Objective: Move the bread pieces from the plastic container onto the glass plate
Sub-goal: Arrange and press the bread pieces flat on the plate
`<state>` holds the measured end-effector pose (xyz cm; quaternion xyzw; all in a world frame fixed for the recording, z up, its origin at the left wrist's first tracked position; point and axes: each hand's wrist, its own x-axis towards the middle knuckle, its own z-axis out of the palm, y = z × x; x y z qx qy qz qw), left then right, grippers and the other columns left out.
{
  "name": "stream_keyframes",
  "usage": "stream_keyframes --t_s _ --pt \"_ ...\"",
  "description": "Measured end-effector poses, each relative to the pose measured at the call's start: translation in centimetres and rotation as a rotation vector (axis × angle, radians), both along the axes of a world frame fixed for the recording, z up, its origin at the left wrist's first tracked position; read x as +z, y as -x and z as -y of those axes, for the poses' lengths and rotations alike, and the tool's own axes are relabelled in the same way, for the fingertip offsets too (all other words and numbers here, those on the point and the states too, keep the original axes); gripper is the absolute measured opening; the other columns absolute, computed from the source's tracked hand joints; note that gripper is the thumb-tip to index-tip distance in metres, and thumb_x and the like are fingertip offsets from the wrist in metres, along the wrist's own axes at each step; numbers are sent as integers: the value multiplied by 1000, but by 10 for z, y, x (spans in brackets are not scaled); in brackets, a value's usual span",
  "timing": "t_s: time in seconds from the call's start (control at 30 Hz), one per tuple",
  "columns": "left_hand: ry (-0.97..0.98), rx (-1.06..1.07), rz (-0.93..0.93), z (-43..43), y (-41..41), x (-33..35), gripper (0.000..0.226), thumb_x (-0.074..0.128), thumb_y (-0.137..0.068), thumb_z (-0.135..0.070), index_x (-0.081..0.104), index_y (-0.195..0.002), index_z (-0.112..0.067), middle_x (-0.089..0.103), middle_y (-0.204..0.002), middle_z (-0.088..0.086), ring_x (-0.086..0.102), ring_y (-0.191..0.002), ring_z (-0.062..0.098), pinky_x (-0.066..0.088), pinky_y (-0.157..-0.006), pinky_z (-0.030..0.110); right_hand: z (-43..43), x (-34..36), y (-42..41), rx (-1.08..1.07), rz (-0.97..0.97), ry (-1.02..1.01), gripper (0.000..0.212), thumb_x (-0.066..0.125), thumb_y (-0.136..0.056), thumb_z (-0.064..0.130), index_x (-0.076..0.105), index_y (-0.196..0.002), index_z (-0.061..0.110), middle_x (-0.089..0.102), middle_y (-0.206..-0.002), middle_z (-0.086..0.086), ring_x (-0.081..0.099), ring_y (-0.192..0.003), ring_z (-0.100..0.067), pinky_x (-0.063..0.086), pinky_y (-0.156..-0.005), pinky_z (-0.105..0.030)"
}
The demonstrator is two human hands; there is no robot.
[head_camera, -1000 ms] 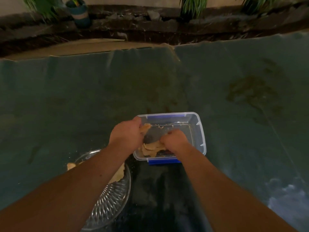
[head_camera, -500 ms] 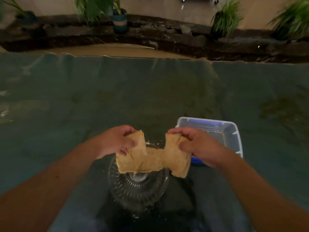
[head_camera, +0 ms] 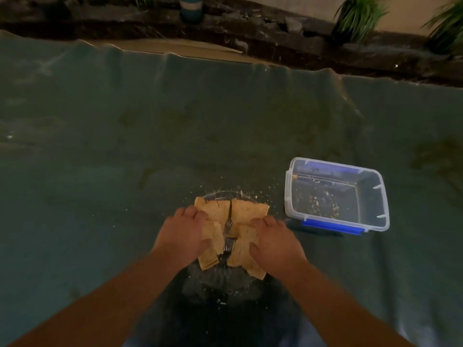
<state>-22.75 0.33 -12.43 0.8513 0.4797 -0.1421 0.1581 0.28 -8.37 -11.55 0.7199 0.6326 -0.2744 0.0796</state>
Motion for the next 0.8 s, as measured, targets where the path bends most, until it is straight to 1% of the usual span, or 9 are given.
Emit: stream_keyframes --t_s 0.1,0.17,0.27,0.37,0.43,0.53,0.67,0.73,0.8 --pt "-11 -2 -67 8 -8 -1 74 67 -84 -65 47 -140 -21 50 -138 3 45 -126 25 47 -102 45 2 -6 12 64 101 -2 60 57 -97 50 43 -149 22 48 -148 -9 45 -134 -31 41 -109 -48" --pt "-45 -7 -90 9 -12 -1 69 69 -84 -61 48 -135 -19 53 -134 4 47 -123 26 47 -101 44 -1 -8 17 85 142 0 51 55 -100 42 47 -144 18 50 -144 -12 45 -131 -32 40 -110 -49" --pt "-36 -25 -8 5 -13 -3 43 69 -90 -44 50 -121 -23 61 -122 2 54 -112 24 49 -94 42 -7 -6 19 90 89 -19 35 52 -100 24 52 -134 16 52 -137 -13 47 -127 -32 43 -108 -48" --pt "88 -23 133 -4 -11 -2 24 66 -93 -33 52 -112 -29 66 -111 -1 59 -96 21 50 -77 37 -15 -1 19 133 14 -39 32 51 -95 12 54 -127 16 53 -129 -10 49 -119 -29 47 -99 -45" --pt "93 -62 164 -11 -12 0 26 66 -92 -32 54 -114 -29 65 -111 -1 59 -98 22 49 -76 37 -23 1 21 169 0 -73 33 52 -94 11 54 -127 17 55 -128 -11 51 -116 -30 48 -97 -46" --pt "38 -128 83 -14 -18 -1 39 68 -90 -35 53 -125 -26 57 -126 1 53 -115 26 49 -89 42 -30 -2 26 180 50 -146 41 56 -93 13 50 -133 16 56 -131 -13 51 -120 -33 47 -101 -48" --pt "38 -175 -70 -4 -22 -6 55 67 -88 -39 45 -135 -20 48 -140 8 45 -125 29 48 -101 48 -26 -9 32 130 55 -11 50 55 -96 17 40 -144 15 49 -146 -20 46 -133 -40 44 -109 -52" --pt "30 -151 -61 1 -24 -8 55 64 -89 -40 44 -136 -20 47 -141 8 44 -127 30 48 -102 49 -23 -12 32 117 59 -40 51 54 -96 23 40 -144 15 49 -145 -19 45 -132 -39 43 -109 -52" --pt "14 -130 -53 4 -25 -8 54 62 -89 -41 45 -136 -20 49 -139 8 45 -126 29 48 -100 48 -18 -15 31 115 69 -69 57 57 -96 36 39 -146 15 47 -147 -18 43 -134 -38 41 -110 -53"
